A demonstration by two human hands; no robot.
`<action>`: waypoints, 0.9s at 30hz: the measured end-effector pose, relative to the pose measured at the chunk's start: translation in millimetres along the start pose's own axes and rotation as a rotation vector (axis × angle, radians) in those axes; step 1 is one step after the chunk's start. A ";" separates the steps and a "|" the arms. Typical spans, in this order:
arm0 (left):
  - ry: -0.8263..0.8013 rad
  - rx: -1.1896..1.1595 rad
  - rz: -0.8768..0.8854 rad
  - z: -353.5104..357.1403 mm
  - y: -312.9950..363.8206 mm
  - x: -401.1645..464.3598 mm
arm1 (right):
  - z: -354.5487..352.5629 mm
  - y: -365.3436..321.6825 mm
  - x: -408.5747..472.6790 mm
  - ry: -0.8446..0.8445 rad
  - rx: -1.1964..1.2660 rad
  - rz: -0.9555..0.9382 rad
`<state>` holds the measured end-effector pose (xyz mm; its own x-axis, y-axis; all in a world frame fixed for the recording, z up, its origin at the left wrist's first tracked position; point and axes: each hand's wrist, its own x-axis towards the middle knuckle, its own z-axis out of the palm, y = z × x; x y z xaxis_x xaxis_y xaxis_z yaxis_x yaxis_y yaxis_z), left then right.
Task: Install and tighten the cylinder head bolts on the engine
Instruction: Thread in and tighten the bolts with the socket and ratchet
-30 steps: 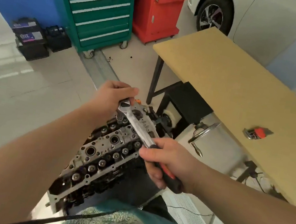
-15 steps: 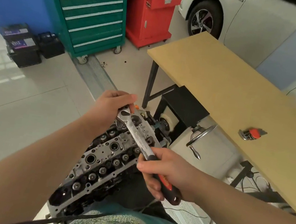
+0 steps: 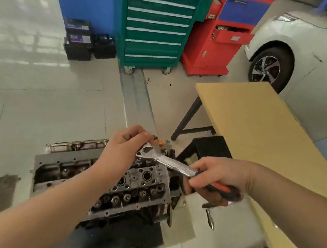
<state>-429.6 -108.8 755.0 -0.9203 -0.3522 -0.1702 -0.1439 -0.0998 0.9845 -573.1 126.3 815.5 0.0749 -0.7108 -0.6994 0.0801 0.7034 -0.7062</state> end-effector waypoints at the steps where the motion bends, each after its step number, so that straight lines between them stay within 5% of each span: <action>1: 0.039 0.011 0.005 2.4 -0.4 -2.1 | -12.0 -4.3 1.4 -0.028 -0.048 0.011; 14: 0.551 -0.008 0.009 53.1 1.5 -14.8 | -106.7 -45.0 37.3 -0.432 -0.393 -0.004; 20: 0.625 -0.030 0.030 67.1 4.8 -8.6 | -113.3 -32.7 41.0 -0.492 -0.354 -0.032; 27: 0.580 -0.080 0.050 72.1 13.1 5.8 | -102.3 -3.4 24.8 -0.376 -0.213 -0.115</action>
<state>-463.1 -45.1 770.0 -0.5722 -0.8079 -0.1409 -0.0574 -0.1319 0.9896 -673.2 106.7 789.3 0.4371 -0.7082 -0.5544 -0.0944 0.5769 -0.8113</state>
